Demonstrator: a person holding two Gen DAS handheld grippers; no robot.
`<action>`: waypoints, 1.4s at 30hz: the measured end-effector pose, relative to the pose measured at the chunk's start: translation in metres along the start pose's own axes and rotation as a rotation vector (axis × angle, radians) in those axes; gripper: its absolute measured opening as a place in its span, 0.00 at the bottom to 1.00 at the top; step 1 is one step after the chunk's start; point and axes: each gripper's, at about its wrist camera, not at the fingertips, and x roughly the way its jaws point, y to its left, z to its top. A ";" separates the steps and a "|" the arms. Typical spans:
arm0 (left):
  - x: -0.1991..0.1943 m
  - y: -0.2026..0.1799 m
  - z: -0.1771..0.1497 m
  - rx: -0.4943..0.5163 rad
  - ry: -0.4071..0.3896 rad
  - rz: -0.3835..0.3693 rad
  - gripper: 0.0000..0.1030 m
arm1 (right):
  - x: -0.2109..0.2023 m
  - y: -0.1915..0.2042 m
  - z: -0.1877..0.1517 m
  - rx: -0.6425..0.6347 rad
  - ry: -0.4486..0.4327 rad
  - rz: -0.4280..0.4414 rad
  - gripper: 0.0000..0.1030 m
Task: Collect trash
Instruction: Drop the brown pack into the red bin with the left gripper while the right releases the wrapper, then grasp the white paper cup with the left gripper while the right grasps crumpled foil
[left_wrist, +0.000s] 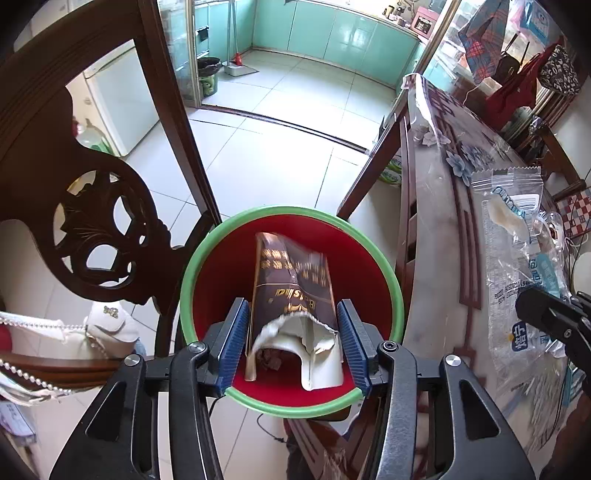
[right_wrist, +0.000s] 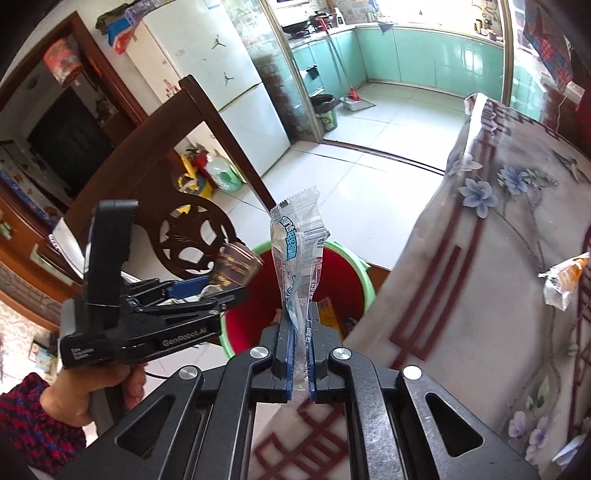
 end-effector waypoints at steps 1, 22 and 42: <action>0.000 0.000 0.000 -0.003 0.000 0.000 0.47 | 0.000 0.000 0.000 0.002 -0.001 0.002 0.06; -0.017 -0.038 -0.002 0.014 -0.028 -0.012 0.59 | -0.069 -0.002 -0.015 -0.089 -0.125 -0.150 0.31; -0.027 -0.221 -0.035 0.204 -0.003 -0.186 0.68 | -0.232 -0.295 -0.171 0.551 -0.240 -0.500 0.41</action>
